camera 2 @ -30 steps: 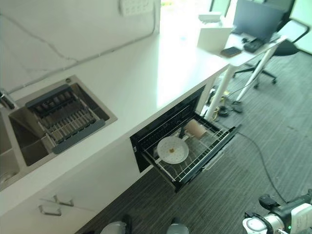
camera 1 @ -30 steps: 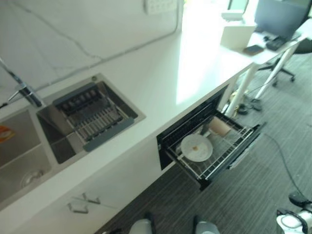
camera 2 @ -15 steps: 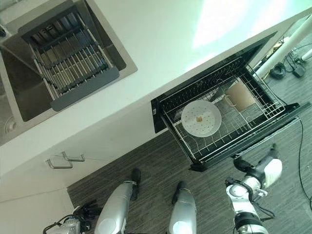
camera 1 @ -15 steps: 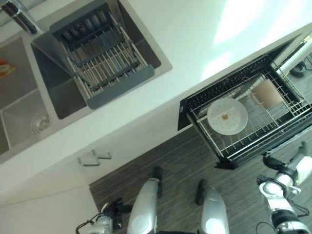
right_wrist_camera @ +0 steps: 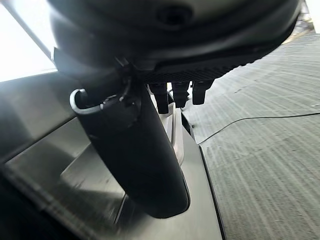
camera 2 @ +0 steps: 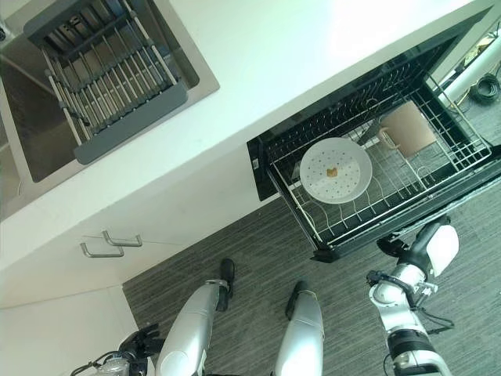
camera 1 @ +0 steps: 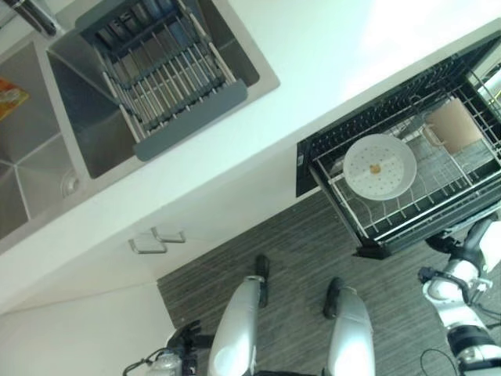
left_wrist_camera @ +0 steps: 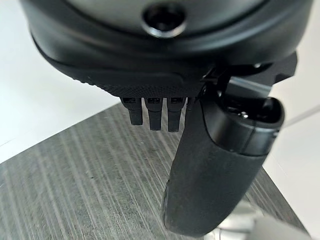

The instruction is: Place the dishes in the dishwasher.

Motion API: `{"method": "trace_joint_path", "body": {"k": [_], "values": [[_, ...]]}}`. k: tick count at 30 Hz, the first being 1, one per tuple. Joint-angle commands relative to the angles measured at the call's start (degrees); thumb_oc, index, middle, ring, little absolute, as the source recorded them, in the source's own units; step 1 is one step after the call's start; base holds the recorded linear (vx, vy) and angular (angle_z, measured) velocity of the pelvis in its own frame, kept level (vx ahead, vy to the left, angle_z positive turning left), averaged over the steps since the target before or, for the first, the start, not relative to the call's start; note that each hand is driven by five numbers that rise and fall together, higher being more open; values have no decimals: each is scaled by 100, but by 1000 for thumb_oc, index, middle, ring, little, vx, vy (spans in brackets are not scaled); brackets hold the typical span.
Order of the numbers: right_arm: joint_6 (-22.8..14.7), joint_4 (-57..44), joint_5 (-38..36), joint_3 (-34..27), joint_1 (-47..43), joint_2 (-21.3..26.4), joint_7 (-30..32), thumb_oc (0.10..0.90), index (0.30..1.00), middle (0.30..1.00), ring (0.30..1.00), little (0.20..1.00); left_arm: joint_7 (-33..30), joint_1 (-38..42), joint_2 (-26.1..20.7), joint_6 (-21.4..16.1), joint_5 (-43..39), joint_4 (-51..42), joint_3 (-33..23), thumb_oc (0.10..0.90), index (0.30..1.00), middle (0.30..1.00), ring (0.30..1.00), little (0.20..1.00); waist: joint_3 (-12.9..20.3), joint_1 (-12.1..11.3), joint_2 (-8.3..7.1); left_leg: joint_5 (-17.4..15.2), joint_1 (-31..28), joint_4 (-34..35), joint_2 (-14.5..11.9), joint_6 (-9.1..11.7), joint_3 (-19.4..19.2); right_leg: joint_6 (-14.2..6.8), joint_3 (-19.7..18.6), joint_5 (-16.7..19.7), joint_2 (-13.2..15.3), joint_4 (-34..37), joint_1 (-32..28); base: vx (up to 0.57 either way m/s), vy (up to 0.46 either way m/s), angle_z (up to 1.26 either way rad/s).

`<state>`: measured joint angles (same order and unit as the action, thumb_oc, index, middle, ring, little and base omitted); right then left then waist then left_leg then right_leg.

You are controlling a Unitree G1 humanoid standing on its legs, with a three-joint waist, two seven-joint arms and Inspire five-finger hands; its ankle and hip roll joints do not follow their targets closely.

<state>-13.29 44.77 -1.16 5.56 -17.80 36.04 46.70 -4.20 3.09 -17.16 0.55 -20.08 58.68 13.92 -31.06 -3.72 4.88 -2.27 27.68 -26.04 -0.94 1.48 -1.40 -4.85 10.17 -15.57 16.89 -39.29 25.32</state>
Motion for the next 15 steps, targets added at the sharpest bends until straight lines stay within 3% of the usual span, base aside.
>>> {"method": "trace_joint_path", "body": {"k": [1,15], "values": [[-471,-660,687,332,-739,758,-77,800,900,900,900,900,-7,-364,-184,24,-181,-70,23,800,900,900,900,900,127,-271,100,-618,-559,208,-135,-204,-116,452,-25,-400,-416,-385,-59,-11,42,5],[-347,-629,1062,1217,-2313,1327,-385,800,900,900,900,900,208,-431,-251,-259,-143,-152,10,800,900,900,900,900,127,-708,234,-366,-115,377,-14,-192,172,424,-3,-404,-430,-487,325,-7,35,4]]}}
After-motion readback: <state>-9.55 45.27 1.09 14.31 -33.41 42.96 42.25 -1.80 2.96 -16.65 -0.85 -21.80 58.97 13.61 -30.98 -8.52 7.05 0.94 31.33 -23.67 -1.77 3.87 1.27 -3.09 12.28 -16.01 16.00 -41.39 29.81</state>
